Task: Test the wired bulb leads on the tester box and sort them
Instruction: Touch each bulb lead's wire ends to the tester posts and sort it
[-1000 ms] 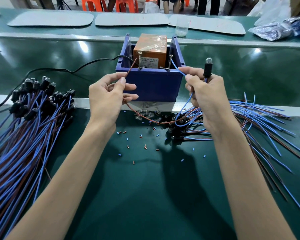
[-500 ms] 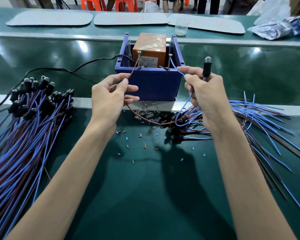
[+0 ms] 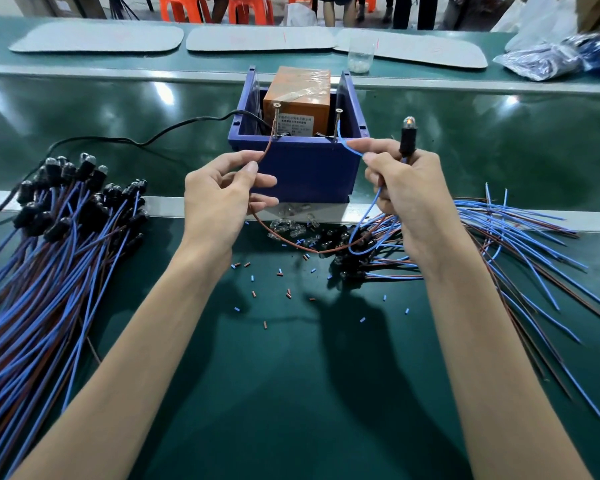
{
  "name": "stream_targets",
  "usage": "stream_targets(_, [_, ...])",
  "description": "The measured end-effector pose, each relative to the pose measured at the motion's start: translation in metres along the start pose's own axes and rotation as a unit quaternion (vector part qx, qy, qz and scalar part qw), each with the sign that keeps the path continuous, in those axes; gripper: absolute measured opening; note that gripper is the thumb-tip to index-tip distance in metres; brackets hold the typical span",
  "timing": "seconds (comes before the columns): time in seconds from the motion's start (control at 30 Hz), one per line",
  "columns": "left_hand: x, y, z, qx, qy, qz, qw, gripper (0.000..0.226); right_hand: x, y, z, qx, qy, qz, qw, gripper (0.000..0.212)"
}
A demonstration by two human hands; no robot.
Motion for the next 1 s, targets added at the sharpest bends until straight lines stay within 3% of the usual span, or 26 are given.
stream_targets(0.3, [-0.011, -0.004, 0.0, -0.032, 0.074, 0.052, 0.995, 0.021, -0.004, -0.015, -0.006, -0.071, 0.012, -0.065, 0.995, 0.028])
stream_targets(0.53, [0.0, -0.004, -0.003, -0.04, 0.008, 0.037, 0.998, 0.019, -0.01, -0.005, -0.006, -0.019, 0.039, -0.051, 0.998, 0.029])
stream_targets(0.67, [-0.001, 0.001, 0.0, -0.001, 0.011, 0.034, 0.999, 0.019, -0.01, -0.002, -0.005, -0.005, 0.038, -0.049, 0.998, 0.03])
stream_targets(1.0, [-0.001, 0.002, 0.0, 0.005, 0.006, 0.054, 0.999, 0.02, -0.009, -0.006, -0.005, -0.007, 0.018, -0.04, 0.999, 0.029])
Point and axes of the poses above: each hand's wrist, its own z-axis away from the middle knuckle, its own y-axis out of the palm, x = y × z, the point moved 5 cm from there along -z, towards the middle knuckle, and after that the axes turned 9 degrees about z, right-handed, at the moved point
